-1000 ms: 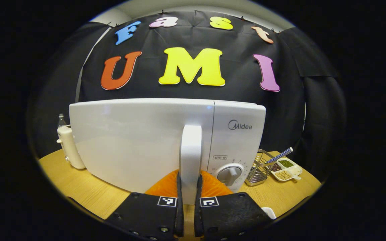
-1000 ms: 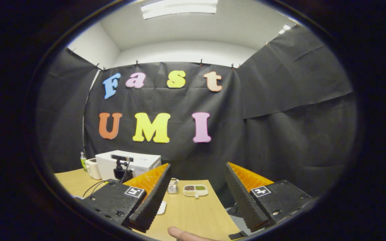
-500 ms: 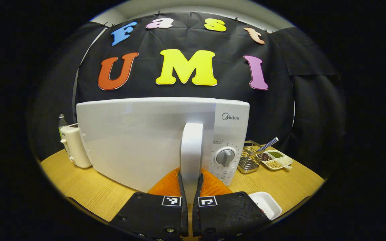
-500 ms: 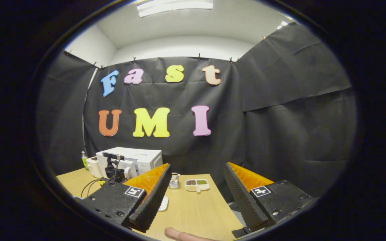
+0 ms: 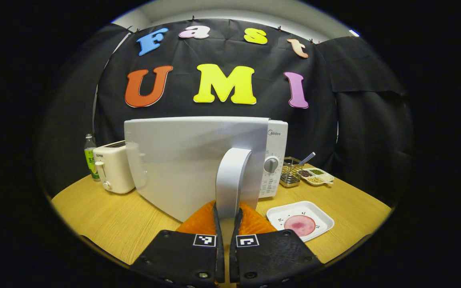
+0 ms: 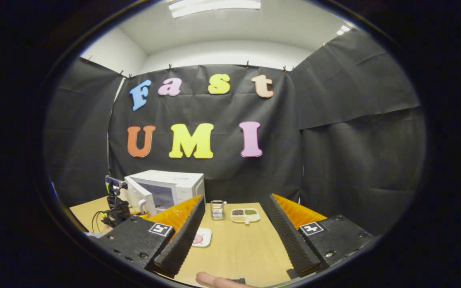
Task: Open the microwave oven with the left hand, put the food in, and close the microwave oven.
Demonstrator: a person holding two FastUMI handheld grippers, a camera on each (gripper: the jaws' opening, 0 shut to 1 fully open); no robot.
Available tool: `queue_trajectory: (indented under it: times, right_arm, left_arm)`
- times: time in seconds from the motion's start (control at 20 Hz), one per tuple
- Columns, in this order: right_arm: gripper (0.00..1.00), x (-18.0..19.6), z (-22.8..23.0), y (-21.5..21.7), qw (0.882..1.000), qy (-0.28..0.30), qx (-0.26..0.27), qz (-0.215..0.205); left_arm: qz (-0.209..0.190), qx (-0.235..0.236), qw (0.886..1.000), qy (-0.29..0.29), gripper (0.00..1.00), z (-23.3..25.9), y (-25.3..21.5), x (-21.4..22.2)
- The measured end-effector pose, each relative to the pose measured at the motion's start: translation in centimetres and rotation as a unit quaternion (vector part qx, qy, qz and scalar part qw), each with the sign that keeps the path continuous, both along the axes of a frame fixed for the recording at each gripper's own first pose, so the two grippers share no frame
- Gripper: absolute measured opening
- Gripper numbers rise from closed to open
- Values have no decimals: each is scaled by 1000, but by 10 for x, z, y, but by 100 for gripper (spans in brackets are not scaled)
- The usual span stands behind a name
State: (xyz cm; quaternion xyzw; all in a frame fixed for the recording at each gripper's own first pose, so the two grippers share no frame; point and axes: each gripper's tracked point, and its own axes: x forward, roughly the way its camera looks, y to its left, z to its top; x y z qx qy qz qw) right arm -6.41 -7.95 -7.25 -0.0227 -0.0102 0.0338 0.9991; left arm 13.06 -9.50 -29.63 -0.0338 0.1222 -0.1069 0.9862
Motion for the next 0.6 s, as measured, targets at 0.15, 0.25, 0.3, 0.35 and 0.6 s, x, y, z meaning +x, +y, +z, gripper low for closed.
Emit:
queue_trajectory:
  times: [0.15,0.25,0.3,0.35,0.6]
  right_arm:
    - [100,0,-12,17,1000,19,4,20]
    - [92,-1,-21,31,999,34,4,37]
    - [100,-1,-23,37,998,34,-1,44]
    - [100,-1,-26,44,998,35,-10,50]
    - [100,-5,-33,85,995,34,-30,88]
  left_arm:
    - [5,7,1000,-4,4,-1,35,-26]
    - [14,6,1000,-8,4,-1,64,-43]
    - [22,7,1000,-8,4,-3,81,-51]
    - [31,11,999,-10,4,-4,100,-58]
    - [85,16,996,-5,3,-11,187,-77]
